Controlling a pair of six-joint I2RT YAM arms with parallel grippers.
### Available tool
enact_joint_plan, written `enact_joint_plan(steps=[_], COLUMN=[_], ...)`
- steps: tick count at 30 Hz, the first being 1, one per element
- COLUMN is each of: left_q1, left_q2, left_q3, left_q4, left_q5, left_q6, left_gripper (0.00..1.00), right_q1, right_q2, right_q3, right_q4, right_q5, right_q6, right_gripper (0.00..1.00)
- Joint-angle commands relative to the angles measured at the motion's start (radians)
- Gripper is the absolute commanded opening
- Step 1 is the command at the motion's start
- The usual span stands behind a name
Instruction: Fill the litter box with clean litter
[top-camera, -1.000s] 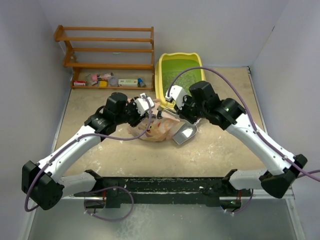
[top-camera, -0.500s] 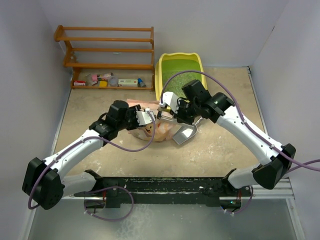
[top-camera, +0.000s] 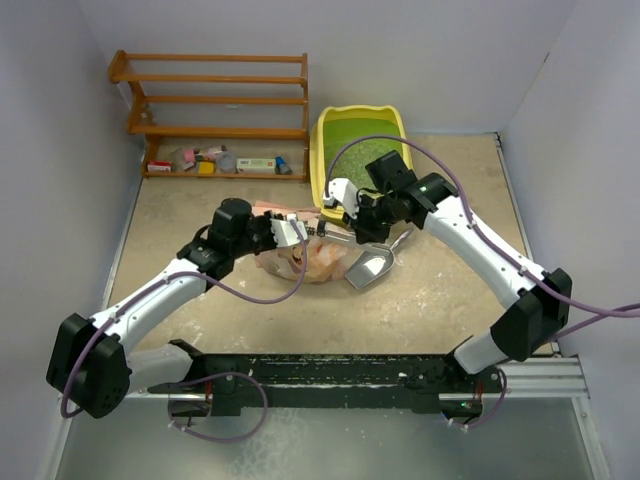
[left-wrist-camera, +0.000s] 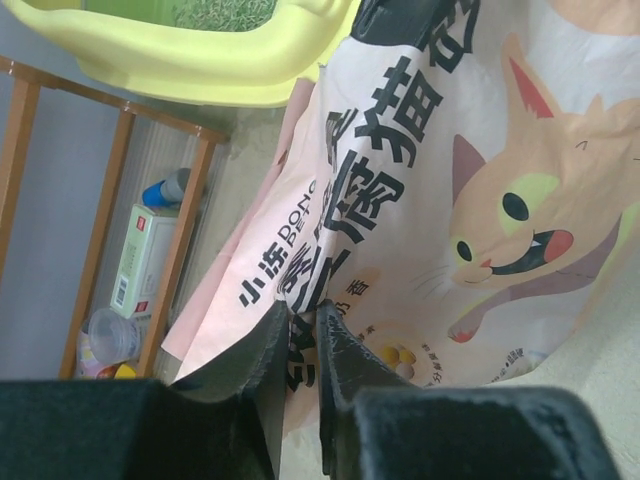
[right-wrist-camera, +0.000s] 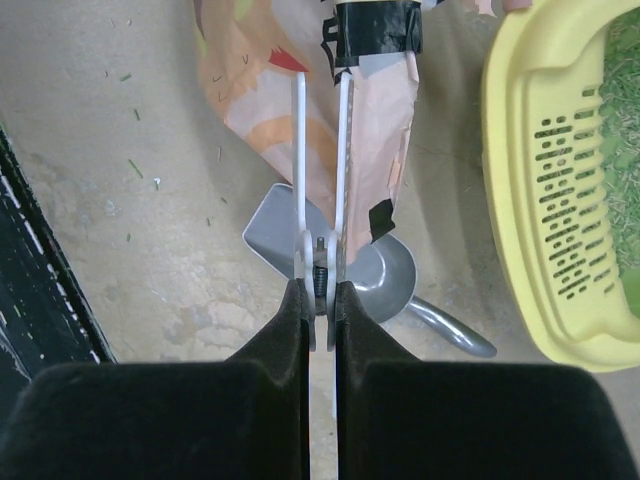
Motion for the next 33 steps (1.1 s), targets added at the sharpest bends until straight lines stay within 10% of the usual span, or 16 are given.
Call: enact_joint_plan(steps=[1, 4, 33], left_q1=[0.0, 0.0, 0.0], left_q2=[-0.014, -0.022, -0.138], left_q3=[-0.007, -0.008, -0.064], left_q4=[0.057, 0.051, 0.072], left_q5=[0.078, 0.073, 0.021], left_q6=[-0.008, -0.007, -0.032], left_gripper=[0.13, 0.0, 0.0], right_q1=[0.001, 0.001, -0.025], right_q2=[0.023, 0.03, -0.032], right_q3=[0.047, 0.039, 0.035], right_q4=[-0.007, 0.018, 0.079], right_q5=[-0.026, -0.001, -0.027], right_q6=[-0.025, -0.023, -0.171], right_gripper=[0.0, 0.0, 0.0])
